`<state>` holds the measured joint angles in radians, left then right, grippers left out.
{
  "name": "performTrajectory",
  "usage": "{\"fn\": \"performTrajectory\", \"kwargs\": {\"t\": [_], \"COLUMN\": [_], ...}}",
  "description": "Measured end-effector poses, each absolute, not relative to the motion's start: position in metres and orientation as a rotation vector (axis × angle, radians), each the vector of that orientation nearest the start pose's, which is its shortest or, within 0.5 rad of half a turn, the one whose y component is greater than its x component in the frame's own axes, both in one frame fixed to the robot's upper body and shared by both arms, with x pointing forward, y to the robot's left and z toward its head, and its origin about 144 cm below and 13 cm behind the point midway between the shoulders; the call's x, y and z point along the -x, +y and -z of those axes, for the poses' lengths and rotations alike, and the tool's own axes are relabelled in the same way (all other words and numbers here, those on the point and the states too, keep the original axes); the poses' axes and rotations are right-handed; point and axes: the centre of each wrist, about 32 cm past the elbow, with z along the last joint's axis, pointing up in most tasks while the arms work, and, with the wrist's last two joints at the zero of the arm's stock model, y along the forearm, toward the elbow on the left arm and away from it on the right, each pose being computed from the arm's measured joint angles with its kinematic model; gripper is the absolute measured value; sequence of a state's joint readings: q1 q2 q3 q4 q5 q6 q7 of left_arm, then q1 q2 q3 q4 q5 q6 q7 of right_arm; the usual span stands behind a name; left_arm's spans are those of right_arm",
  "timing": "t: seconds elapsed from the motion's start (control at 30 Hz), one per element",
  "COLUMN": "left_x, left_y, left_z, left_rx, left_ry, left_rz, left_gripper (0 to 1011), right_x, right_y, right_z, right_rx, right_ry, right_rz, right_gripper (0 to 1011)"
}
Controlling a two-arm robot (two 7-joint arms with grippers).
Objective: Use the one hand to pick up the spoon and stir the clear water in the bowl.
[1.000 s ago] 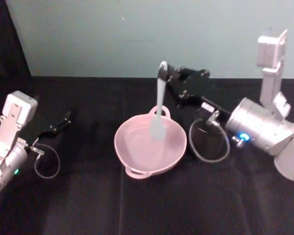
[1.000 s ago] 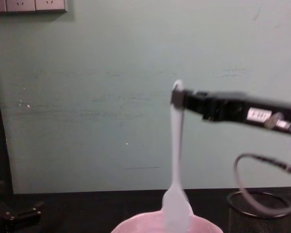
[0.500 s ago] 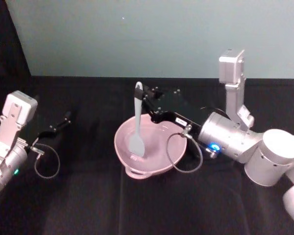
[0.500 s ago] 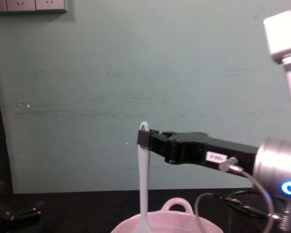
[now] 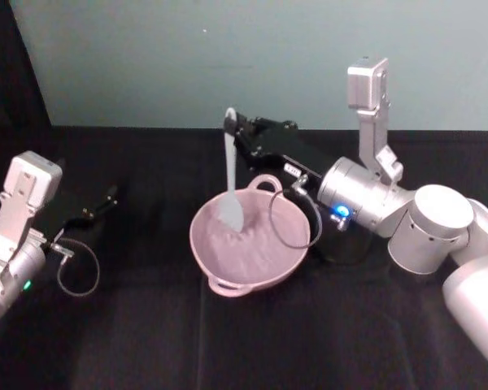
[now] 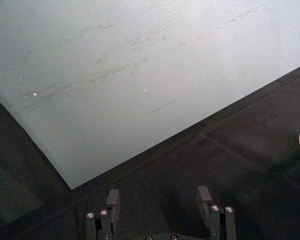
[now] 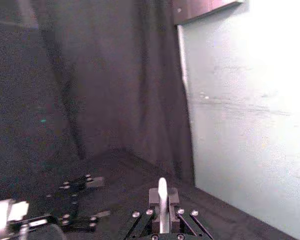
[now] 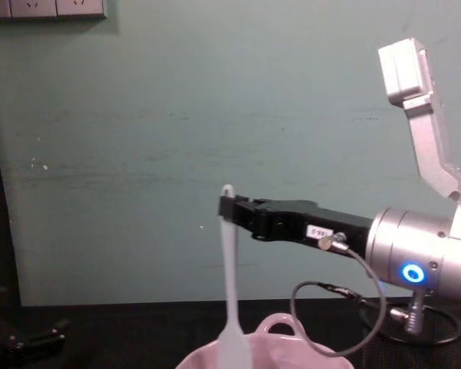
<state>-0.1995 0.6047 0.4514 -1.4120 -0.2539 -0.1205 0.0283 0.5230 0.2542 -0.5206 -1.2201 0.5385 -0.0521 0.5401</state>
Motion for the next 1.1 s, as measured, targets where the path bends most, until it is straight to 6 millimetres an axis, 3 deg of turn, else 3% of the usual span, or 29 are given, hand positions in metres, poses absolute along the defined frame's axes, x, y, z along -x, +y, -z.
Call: {"fn": "performTrajectory", "kwargs": {"t": [0.23, 0.53, 0.83, 1.1], "left_x": [-0.489, -0.489, -0.489, -0.489], "left_y": [0.31, 0.31, 0.31, 0.31], "left_z": [-1.14, -1.14, -1.14, -1.14], "left_rx": [-0.304, -0.304, -0.304, -0.304], "left_ry": [-0.285, -0.285, -0.285, -0.285], "left_rz": [-1.248, -1.248, -1.248, -1.248], "left_gripper": [1011, 1011, 1011, 1011], "right_x": [-0.58, -0.56, -0.532, -0.524], "right_y": [-0.198, -0.216, -0.213, -0.199], "right_z": [-1.199, -1.196, -1.197, -1.199], "right_rx": [-0.11, -0.077, -0.075, -0.097], "right_ry": [-0.015, -0.051, -0.063, -0.056], "right_rz": [0.717, 0.753, 0.704, 0.652], "right_gripper": [109, 109, 109, 109]}}
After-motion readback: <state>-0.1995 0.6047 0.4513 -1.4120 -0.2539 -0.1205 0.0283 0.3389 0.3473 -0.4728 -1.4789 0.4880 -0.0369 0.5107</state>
